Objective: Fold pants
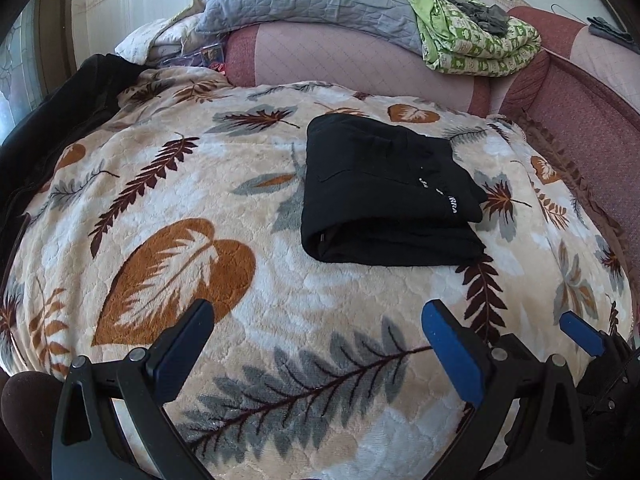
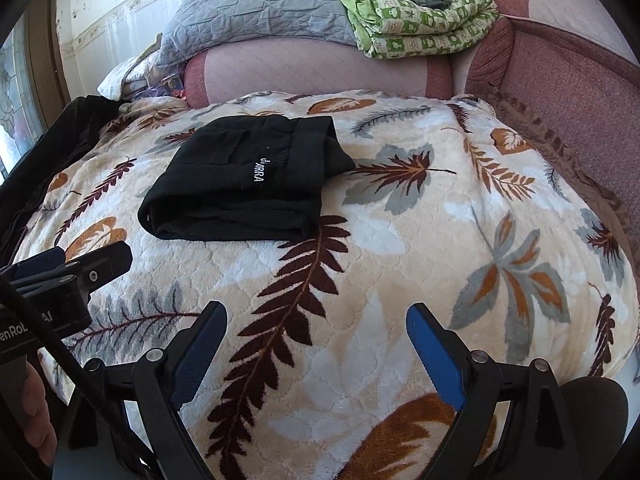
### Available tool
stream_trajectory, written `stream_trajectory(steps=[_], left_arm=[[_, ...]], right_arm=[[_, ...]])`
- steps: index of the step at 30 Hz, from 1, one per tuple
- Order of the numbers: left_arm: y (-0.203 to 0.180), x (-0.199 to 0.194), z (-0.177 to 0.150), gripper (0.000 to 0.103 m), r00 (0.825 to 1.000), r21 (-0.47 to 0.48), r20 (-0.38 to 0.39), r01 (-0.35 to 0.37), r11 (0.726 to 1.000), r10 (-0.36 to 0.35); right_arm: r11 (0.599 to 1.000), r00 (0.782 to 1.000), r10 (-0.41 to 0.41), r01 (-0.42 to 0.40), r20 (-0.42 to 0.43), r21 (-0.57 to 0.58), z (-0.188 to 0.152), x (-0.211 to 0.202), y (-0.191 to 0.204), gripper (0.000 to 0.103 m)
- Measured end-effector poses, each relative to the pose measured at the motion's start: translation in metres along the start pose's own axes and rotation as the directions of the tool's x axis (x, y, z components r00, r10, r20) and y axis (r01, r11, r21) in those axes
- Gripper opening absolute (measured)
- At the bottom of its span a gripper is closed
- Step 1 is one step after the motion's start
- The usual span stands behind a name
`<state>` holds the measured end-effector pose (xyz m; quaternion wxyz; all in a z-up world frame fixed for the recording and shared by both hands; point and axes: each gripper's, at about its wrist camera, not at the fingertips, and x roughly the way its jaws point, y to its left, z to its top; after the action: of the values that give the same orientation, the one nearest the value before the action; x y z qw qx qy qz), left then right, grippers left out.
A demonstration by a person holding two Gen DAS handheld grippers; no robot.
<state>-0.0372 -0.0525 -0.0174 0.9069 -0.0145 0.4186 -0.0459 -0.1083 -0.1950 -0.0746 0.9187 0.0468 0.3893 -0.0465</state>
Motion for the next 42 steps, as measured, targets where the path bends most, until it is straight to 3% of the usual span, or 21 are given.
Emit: stream_trajectory(steps=[22,31,42], left_arm=[[0.003,0.011,-0.004,0.103,0.998,-0.008,-0.057,0.01,1.0,-0.011],[0.006,0.011,-0.003,0.103,0.998,-0.013,-0.056,0.01,1.0,-0.011],[0.006,0.012,-0.004,0.103,0.998,-0.009,-0.061,0.012,1.0,-0.013]], right_arm=[[1.0,0.999,0.025,-0.025,-0.036,-0.014,-0.001,0.014,0.006,0.094],[0.997,0.999,0.029,-0.031,-0.026,-0.064,0.002,0.015,0.018,0.094],[0.999,0.999,0.025,-0.027,-0.041,-0.042,0.003,0.019,0.011,0.094]])
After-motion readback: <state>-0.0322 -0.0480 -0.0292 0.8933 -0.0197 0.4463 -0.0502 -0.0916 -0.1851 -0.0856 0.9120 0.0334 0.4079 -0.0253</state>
